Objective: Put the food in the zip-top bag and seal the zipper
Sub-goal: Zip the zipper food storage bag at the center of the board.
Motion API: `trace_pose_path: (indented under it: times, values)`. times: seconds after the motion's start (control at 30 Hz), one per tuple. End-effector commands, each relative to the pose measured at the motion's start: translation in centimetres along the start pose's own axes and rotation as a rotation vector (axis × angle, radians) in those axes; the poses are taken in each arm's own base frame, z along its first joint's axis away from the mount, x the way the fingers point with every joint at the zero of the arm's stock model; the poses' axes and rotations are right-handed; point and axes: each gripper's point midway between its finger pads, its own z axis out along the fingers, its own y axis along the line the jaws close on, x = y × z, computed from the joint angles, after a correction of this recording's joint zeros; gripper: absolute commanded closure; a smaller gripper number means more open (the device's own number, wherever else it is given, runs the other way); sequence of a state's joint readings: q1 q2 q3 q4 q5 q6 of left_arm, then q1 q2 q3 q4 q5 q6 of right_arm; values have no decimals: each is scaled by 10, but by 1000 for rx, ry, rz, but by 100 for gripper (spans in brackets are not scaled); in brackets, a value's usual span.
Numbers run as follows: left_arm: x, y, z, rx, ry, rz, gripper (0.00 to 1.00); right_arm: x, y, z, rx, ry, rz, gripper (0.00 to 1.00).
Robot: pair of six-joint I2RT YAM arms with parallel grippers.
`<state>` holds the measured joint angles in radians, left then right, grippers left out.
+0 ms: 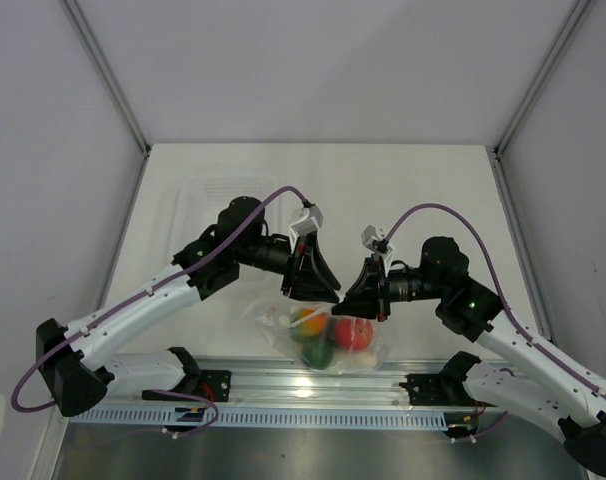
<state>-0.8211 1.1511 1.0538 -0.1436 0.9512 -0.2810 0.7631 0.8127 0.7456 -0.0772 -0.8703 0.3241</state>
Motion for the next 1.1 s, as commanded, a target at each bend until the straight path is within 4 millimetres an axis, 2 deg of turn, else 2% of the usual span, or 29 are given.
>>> trace_pose_path:
  times: [0.0, 0.1, 0.3, 0.5, 0.63, 0.67, 0.73, 0.9, 1.07]
  values:
    - [-6, -4, -1, 27, -7, 14, 58, -20, 7, 1, -11, -45, -74, 100]
    - [-6, -3, 0, 30, -6, 3, 66, -20, 5, 2, -1, -44, -68, 100]
    - [-3, 2, 0, 1, 6, -5, 70, -22, 3, 2, 15, -51, -68, 100]
    - [3, 5, -1, -11, 32, -25, 80, -24, -1, 3, 35, -56, -69, 100]
    - [3, 5, -1, -16, 33, -24, 88, -25, -1, 3, 39, -57, -72, 100]
    - [2, 4, -1, -16, 33, -23, 94, -25, -1, 3, 39, -57, -72, 100]
    - [1, 4, -1, -15, 29, -28, 99, -24, -2, 3, 42, -54, -72, 100]
    - [-3, 6, 1, -25, 29, -51, 99, -25, -7, 4, 70, -61, -71, 100]
    - [4, 17, 0, -89, 65, -88, 100, -35, -9, -1, 122, -125, -74, 100]
